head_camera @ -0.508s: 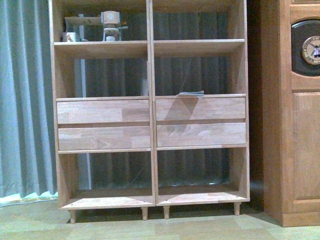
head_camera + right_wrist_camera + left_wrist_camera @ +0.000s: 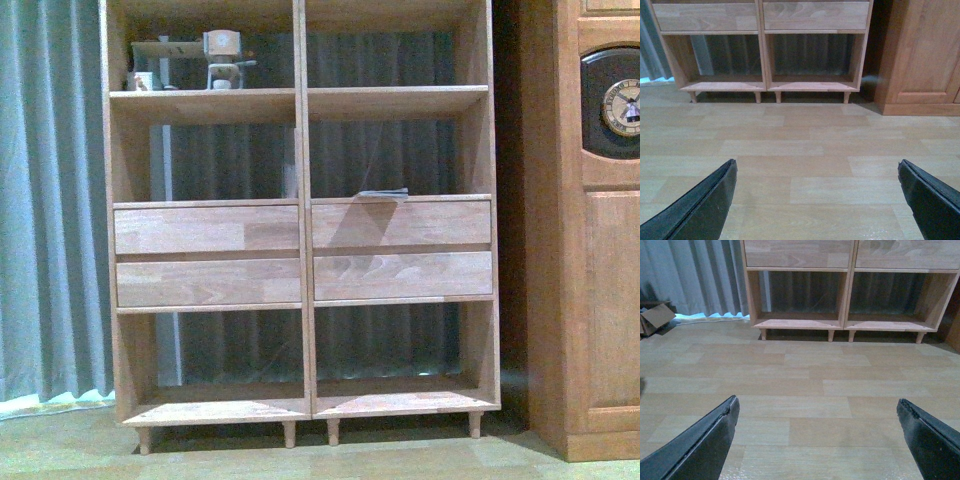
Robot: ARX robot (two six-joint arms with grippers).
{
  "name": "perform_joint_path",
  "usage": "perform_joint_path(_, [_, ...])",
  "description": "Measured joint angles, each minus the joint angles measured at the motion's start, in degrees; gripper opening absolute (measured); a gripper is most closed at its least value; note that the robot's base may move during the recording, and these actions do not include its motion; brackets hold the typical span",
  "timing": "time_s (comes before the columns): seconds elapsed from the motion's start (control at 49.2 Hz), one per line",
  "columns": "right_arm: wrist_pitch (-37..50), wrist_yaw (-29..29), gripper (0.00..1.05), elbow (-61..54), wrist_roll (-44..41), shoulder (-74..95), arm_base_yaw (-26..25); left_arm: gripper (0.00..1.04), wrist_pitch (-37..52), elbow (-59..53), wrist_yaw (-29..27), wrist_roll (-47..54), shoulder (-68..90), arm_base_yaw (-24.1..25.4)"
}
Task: Organize books on shelf
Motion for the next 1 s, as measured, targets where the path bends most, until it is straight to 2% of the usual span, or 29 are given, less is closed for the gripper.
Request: perform_joint_path(0.995, [-0.02, 0.00, 0.98, 0.00, 0.02, 0.00, 0.00, 0.97, 0.00, 0.00, 0.02, 0.00, 0.00, 0.00])
